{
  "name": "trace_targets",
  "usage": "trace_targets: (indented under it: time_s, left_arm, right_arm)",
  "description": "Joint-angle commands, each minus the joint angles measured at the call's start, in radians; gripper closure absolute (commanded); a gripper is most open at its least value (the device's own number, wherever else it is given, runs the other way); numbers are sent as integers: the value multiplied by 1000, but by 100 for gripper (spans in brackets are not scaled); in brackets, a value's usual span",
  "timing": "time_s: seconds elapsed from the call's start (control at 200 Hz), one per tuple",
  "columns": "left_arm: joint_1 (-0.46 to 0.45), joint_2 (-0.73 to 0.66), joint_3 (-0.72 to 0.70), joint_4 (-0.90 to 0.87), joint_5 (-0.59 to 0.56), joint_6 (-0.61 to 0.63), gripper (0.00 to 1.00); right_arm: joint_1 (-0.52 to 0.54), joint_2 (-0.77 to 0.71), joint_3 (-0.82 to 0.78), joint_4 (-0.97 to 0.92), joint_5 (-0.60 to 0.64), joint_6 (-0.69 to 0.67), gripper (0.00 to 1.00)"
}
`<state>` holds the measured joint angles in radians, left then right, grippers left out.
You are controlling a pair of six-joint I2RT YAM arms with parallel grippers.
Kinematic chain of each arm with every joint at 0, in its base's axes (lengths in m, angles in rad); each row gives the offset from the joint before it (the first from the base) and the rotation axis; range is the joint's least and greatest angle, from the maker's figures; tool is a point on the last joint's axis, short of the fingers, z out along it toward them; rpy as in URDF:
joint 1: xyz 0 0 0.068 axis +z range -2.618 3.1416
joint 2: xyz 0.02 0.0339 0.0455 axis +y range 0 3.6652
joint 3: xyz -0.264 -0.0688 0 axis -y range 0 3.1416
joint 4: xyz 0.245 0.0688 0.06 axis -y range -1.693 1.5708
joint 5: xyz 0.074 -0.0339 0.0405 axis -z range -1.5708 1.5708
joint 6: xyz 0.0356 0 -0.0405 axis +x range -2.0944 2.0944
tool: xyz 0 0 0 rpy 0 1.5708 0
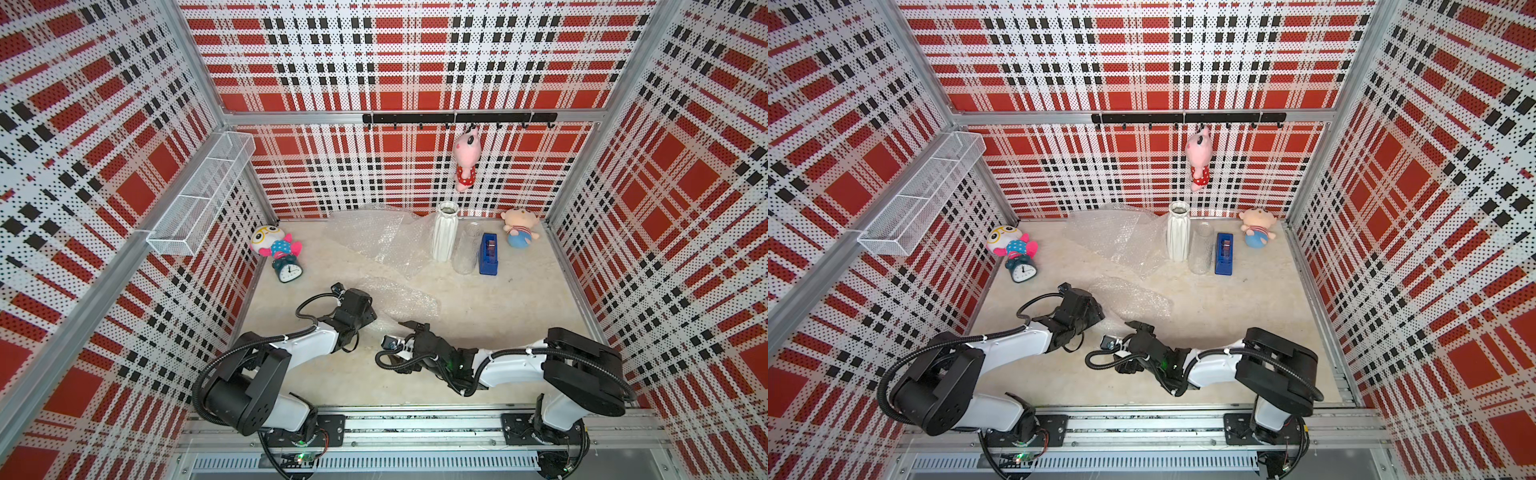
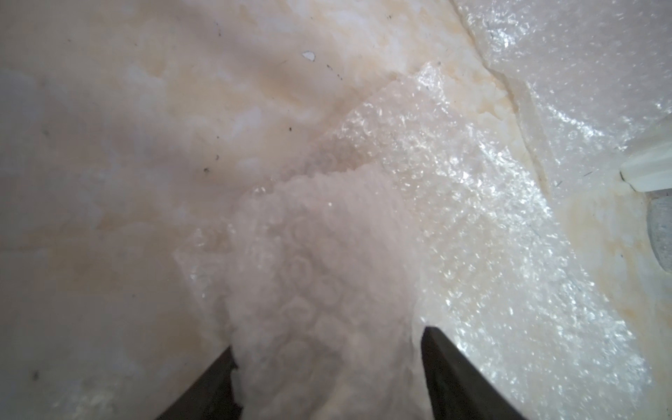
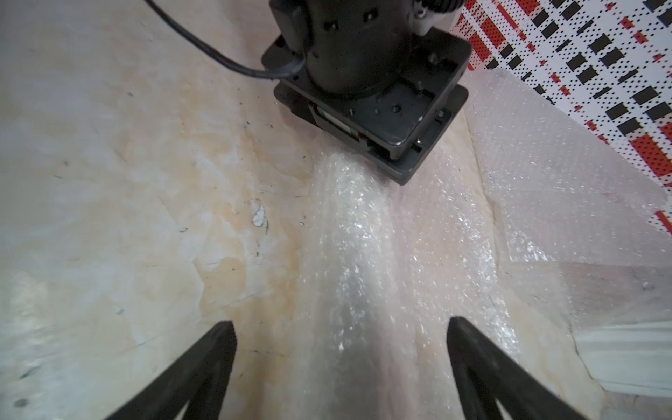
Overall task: Wrap vases in bubble wrap
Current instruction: Wrap the vase in bubble wrap.
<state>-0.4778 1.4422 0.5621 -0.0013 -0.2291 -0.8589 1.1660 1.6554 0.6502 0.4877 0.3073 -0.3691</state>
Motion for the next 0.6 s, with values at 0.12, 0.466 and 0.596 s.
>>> trace_targets:
  time_s: [0.12, 0.466, 0.596]
  left_arm:
    - [15, 35, -4, -78, 66, 29, 27]
    - [14, 60, 38, -89, 78, 41, 27]
    - [15, 57, 58, -100, 73, 43, 25]
  right_arm:
    - [19, 90, 42, 62, 87, -116, 13]
    - [29, 168, 115, -31, 94, -54, 39]
    - [28, 173, 114, -54, 82, 8, 47]
